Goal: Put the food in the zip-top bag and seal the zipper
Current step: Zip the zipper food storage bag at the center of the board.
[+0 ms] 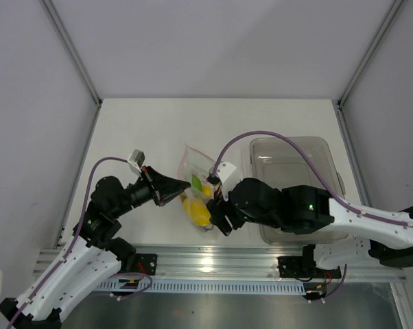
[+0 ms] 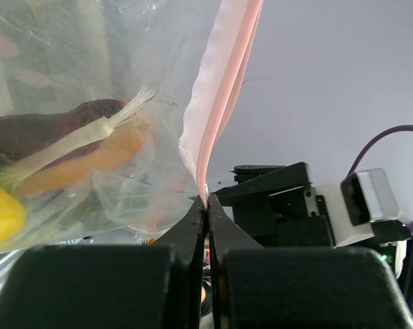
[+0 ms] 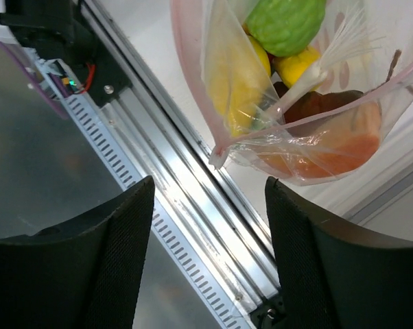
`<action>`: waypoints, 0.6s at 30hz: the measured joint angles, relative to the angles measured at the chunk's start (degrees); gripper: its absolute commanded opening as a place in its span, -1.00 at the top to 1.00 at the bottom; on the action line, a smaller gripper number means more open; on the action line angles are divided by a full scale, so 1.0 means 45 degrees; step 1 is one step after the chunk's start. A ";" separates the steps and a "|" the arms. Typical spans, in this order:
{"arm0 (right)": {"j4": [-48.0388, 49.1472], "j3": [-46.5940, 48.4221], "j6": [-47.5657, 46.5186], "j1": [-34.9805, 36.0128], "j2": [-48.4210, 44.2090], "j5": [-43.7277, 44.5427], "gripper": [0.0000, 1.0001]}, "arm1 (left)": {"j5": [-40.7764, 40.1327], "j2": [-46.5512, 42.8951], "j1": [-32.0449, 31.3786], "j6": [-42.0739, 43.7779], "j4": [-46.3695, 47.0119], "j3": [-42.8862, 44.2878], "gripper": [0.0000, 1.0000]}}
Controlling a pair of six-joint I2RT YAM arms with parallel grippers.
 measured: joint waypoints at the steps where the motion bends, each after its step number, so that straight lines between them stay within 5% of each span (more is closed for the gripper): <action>1: 0.0034 -0.0102 0.0039 0.0034 0.0121 0.0141 -0.28 | -0.0005 0.0000 0.0000 0.0005 -0.0024 0.0029 0.99; 18: 0.1787 -0.1054 0.0092 0.0573 0.1219 0.2618 0.31 | -0.0097 -0.0005 -0.0068 0.0015 -0.0219 0.0194 0.99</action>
